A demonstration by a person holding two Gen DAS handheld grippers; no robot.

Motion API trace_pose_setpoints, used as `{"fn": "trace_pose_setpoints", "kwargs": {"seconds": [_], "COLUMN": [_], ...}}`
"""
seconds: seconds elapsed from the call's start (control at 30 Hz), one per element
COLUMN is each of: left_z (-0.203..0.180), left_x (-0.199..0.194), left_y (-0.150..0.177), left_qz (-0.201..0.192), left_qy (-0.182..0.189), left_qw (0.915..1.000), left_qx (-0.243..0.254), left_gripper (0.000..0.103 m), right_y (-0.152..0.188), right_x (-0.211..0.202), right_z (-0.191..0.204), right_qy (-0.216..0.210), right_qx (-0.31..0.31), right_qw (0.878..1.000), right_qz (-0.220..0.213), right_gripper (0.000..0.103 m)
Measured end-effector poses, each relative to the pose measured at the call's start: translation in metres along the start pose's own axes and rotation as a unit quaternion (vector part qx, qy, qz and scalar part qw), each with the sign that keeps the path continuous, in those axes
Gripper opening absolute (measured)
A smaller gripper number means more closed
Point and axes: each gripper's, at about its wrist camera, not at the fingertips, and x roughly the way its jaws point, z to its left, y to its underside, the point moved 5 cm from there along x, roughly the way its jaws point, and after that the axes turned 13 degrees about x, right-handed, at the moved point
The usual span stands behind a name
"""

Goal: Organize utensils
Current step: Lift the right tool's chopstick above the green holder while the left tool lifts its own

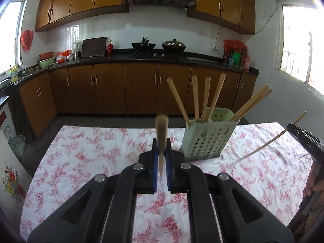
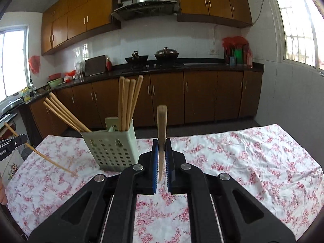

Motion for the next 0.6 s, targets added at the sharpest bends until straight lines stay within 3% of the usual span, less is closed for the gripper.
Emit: {"fn": "trace_pose_setpoints", "kwargs": {"seconds": [0.27, 0.6], "left_z": [-0.015, -0.044], "left_x": [-0.016, -0.034], "left_y": [-0.031, -0.112], "left_qz": [-0.034, -0.135], "left_qy": [0.027, 0.045], "left_qw": [0.9990, 0.9898], "left_qx": [0.009, -0.008], "left_gripper": [0.008, 0.008], "right_y": [-0.029, -0.080], "right_x": [-0.009, -0.038], "right_z": [0.028, 0.075], "right_qy": [-0.034, -0.112], "right_qx": [-0.005, -0.009], "right_qw": [0.999, 0.988], "right_qz": [-0.032, -0.107], "right_gripper": [0.008, 0.008]}}
